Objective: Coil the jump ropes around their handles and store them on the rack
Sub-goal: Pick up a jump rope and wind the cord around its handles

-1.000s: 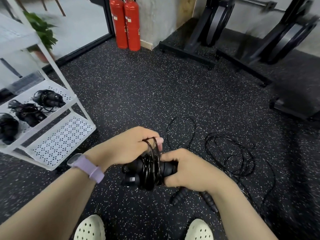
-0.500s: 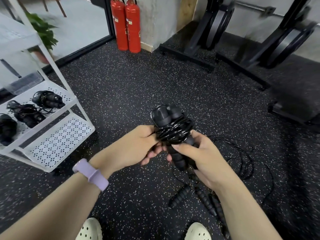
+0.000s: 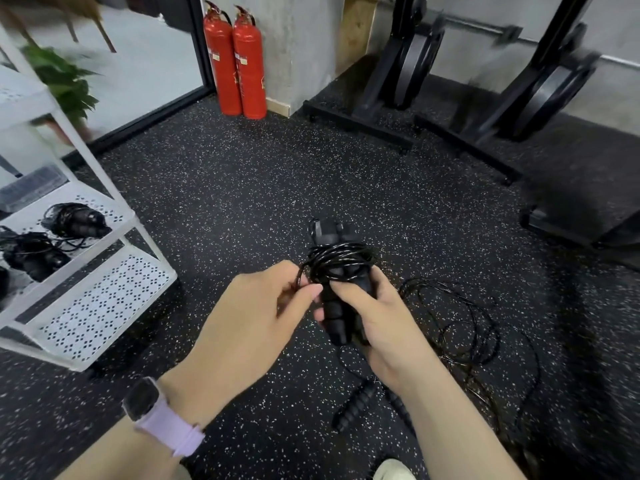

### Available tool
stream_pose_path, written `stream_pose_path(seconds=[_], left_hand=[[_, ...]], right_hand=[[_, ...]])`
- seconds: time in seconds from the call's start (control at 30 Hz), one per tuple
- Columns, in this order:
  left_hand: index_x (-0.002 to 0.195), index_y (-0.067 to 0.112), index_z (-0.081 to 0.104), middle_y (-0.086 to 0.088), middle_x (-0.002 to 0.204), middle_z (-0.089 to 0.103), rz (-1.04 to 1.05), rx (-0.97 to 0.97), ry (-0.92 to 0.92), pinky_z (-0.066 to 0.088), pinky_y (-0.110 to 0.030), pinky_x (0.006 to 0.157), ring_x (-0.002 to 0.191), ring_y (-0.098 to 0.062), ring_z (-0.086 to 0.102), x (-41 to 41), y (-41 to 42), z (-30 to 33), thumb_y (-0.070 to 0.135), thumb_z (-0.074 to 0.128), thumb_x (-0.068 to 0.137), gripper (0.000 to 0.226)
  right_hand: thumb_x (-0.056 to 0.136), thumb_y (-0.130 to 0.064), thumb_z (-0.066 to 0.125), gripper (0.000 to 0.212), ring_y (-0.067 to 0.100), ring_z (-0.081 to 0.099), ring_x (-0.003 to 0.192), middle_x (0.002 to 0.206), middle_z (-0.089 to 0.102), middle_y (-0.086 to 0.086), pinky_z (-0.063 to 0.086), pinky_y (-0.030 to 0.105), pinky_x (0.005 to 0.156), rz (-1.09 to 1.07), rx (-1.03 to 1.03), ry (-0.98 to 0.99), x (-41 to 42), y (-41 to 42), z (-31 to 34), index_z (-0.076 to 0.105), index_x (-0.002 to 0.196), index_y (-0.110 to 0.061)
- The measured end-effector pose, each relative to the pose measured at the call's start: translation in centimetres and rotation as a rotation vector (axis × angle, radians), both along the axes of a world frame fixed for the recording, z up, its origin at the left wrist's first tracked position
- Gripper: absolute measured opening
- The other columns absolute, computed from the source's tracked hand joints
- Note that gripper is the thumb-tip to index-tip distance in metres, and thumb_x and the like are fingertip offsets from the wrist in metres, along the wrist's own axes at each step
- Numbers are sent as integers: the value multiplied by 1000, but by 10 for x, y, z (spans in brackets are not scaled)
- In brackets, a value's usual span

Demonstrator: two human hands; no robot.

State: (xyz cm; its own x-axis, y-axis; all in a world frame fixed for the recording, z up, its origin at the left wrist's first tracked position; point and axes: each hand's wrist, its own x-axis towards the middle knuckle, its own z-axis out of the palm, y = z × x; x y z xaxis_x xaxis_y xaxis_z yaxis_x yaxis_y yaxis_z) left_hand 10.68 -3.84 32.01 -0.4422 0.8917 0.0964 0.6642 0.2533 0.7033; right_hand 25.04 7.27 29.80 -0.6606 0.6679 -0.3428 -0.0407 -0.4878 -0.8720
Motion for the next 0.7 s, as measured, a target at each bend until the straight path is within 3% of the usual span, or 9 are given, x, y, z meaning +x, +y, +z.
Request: stream_pose_path(seconds=[0.17, 0.33, 0.47, 0.6, 0.7], left_hand=[[82, 38, 51, 27, 92, 58, -9, 47, 82, 41, -19, 61, 74, -2, 56, 0, -2, -1, 67, 41, 93, 32], [80, 36, 53, 24, 107, 47, -66, 91, 112, 39, -8, 84, 102, 0, 52, 2, -2, 1, 50, 56, 95, 20], [77, 33, 59, 28, 118, 44, -13, 155, 98, 28, 0, 95, 115, 2, 49, 3, -2, 5, 46, 66, 89, 19], [74, 37, 62, 29, 113, 53, 14, 209, 94, 30, 1, 92, 110, 9, 54, 10, -2, 7, 45, 73, 83, 17], [74, 36, 59, 28, 109, 55, 59, 286, 85, 29, 3, 91, 105, 14, 55, 14, -1, 9, 49, 75, 80, 22]], right_hand=[[84, -33, 78, 36, 28, 74, 81, 110, 77, 10, 61, 47, 82, 56, 153, -24, 3, 1, -1, 66, 118, -29], [92, -30, 75, 35, 30, 75, 85, 113, 77, 10, 62, 45, 87, 92, 264, -42, 4, 0, 2, 62, 124, -26], [90, -26, 73, 32, 29, 74, 81, 107, 77, 15, 61, 45, 78, 57, 154, -16, 2, -2, 3, 65, 120, -21], [83, -31, 71, 25, 21, 75, 78, 101, 79, 10, 60, 35, 68, 12, 20, 9, 1, -6, 4, 73, 108, -32], [81, -30, 68, 23, 22, 75, 77, 100, 79, 9, 60, 36, 66, -24, -40, 20, 1, -7, 4, 76, 102, -34]])
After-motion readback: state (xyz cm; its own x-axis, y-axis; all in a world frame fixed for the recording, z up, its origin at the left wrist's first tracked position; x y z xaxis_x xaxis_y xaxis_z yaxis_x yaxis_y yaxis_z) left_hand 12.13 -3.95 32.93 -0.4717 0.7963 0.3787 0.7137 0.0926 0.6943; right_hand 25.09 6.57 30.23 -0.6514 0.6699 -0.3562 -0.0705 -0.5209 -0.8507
